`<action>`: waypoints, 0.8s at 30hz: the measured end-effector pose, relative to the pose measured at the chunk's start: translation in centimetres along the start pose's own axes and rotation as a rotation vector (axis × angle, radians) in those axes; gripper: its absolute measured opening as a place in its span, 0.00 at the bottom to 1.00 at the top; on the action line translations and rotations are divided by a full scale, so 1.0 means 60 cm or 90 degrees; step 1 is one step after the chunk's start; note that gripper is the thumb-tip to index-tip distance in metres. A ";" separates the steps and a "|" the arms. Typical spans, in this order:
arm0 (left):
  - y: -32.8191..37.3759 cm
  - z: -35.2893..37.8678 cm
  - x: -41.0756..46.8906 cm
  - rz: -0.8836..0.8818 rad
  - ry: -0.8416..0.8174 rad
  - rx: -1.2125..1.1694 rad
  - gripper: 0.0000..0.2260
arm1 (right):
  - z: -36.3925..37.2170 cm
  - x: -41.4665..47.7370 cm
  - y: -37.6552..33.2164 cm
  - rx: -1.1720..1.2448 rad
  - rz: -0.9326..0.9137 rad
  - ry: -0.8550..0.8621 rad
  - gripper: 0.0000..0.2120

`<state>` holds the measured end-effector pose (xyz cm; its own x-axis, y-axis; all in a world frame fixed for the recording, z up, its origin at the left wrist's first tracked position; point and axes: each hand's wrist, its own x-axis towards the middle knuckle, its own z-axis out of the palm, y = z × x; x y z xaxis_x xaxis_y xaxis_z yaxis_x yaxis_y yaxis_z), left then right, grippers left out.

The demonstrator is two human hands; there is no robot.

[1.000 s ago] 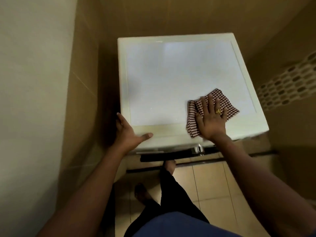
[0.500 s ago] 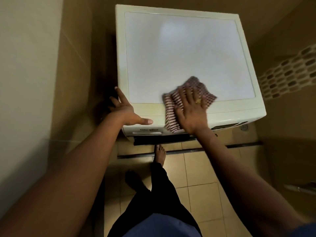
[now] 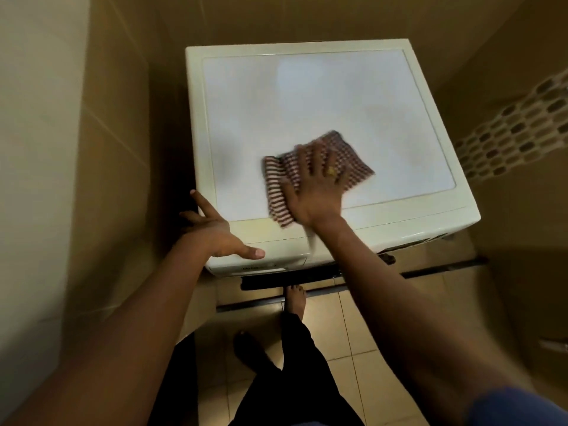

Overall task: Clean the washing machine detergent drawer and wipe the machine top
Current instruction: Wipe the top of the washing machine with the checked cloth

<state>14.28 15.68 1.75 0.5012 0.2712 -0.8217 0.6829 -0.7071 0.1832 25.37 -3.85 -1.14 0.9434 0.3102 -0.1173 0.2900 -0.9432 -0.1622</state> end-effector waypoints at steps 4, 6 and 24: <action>-0.002 0.000 -0.018 0.041 0.026 -0.042 0.84 | 0.008 -0.024 -0.048 -0.087 -0.374 -0.054 0.37; -0.002 0.003 -0.021 0.039 0.046 -0.023 0.82 | -0.002 0.000 0.016 -0.085 -0.387 -0.031 0.35; -0.001 -0.005 -0.017 0.013 0.047 -0.001 0.84 | -0.032 0.067 0.038 0.069 -0.213 -0.048 0.34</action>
<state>13.86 15.62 2.74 0.5527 0.3051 -0.7755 0.6733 -0.7118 0.1999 30.12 -4.96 -0.07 0.7832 0.6116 -0.1122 0.5584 -0.7711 -0.3059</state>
